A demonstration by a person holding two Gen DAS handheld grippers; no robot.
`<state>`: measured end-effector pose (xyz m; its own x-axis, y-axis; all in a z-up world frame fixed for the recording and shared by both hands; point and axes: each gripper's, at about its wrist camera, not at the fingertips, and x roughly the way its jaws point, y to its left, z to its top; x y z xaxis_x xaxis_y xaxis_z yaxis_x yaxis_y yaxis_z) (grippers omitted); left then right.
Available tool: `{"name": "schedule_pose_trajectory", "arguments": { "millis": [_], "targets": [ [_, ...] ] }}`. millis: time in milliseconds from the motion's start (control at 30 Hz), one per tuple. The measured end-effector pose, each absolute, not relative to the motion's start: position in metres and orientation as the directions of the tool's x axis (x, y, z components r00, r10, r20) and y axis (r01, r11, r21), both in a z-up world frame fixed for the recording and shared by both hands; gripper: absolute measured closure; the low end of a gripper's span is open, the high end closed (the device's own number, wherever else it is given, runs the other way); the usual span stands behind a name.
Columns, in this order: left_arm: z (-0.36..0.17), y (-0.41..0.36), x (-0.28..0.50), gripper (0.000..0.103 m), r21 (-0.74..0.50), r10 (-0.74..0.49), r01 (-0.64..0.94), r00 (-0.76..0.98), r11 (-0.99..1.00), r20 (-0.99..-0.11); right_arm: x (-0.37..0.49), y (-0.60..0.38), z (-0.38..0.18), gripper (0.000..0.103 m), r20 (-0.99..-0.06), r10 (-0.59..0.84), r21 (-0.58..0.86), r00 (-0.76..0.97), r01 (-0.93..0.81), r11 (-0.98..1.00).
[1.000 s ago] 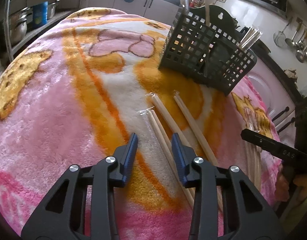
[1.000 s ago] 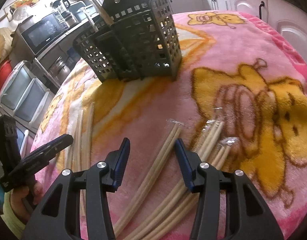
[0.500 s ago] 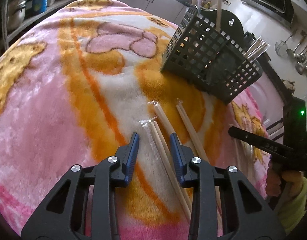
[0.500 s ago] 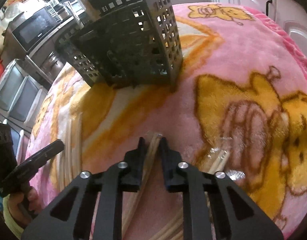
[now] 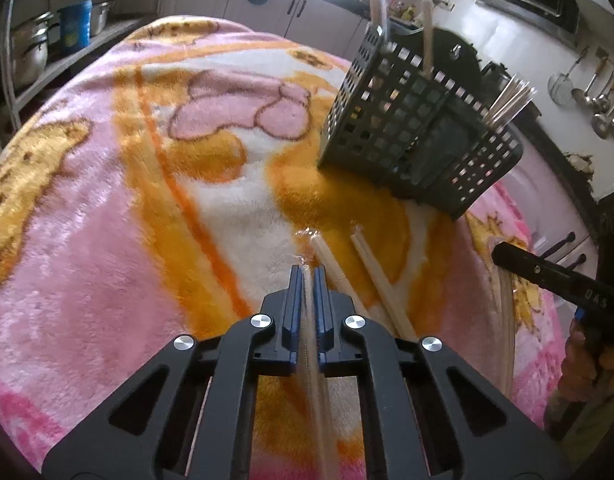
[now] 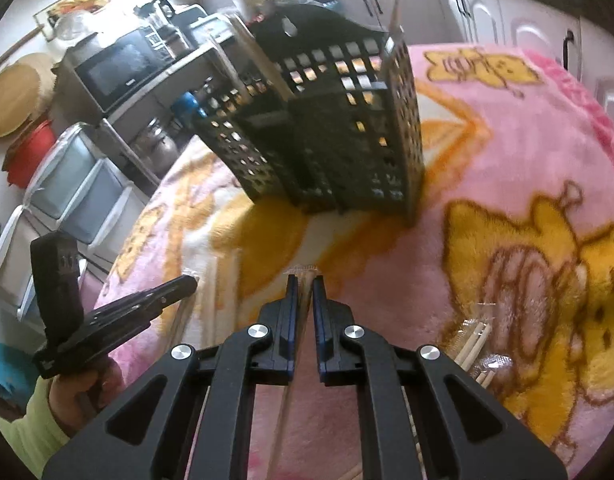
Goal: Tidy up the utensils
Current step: 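Close the left tool on a wrapped chopstick while the right tool grasps another, then lift the left tool's chopstick over the caddy while the right tool carries its chopstick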
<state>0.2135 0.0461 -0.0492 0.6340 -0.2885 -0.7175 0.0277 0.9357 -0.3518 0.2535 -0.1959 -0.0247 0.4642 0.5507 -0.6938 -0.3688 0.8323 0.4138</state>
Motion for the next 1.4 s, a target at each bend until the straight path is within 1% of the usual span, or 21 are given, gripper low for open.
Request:
{"name": "schedule_pose_trajectory", "arguments": {
  "millis": [167,400,633,1167,1400],
  "targets": [
    [-0.033,0.052,0.205,0.102,-0.372,-0.303,0.041,0.666,0.927,-0.682,0.245,-0.194,-0.005,0.096,-0.648,0.567,0.407,0.508,-0.399,0.822],
    [-0.008,0.057,0.196,0.102,-0.386,-0.313,0.061,0.707,0.920,-0.634,0.230,-0.194,0.016,0.096,-0.596,0.555,0.354,0.580,-0.431,0.830],
    [0.007,0.060,0.194,0.102,-0.388,-0.317,0.076,0.727,0.919,-0.609,0.226,-0.192,0.027,0.096,-0.574,0.553,0.332,0.604,-0.446,0.831],
    [0.067,0.051,0.213,0.102,-0.341,-0.334,0.160,0.767,0.926,-0.548,0.228,-0.193,0.072,0.097,-0.498,0.534,0.287,0.683,-0.451,0.845],
    [0.099,0.041,0.227,0.102,-0.328,-0.357,0.210,0.791,0.921,-0.496,0.229,-0.196,0.087,0.098,-0.465,0.531,0.278,0.709,-0.452,0.848]
  ]
}}
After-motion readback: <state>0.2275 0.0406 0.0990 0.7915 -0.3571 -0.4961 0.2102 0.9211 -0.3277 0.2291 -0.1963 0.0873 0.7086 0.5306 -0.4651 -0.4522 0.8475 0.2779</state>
